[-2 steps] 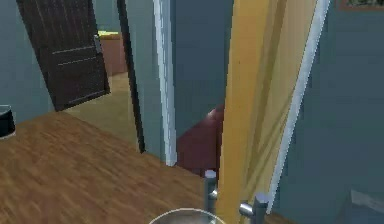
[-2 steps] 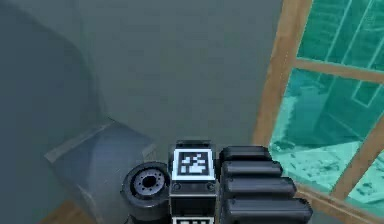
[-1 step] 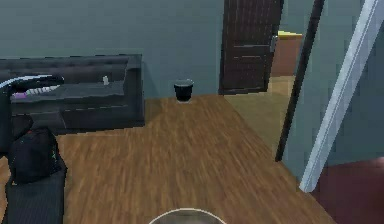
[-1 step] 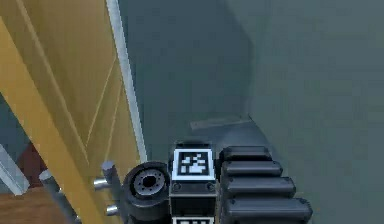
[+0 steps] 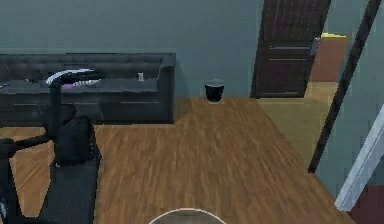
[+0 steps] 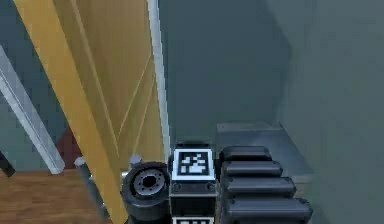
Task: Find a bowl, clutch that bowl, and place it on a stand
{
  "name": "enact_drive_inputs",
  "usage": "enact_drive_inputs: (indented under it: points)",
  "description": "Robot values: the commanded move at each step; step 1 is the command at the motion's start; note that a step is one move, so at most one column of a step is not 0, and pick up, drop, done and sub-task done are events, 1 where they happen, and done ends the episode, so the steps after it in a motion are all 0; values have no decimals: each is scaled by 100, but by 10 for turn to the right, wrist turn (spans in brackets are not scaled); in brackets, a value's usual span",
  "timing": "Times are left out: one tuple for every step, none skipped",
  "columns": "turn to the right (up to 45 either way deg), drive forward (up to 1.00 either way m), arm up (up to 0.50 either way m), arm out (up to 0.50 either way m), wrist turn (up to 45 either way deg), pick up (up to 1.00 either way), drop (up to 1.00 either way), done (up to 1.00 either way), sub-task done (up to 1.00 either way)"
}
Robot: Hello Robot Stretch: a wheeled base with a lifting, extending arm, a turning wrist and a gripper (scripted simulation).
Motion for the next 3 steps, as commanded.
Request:
enact_drive_inputs:
  points:
    - [0, 45, 0, 0, 0, 0, 0, 0, 0]
    - [390, 0, 0, 0, 0, 0, 0, 0, 0]
    - [0, 40, 0, 0, 0, 0, 0, 0, 0]
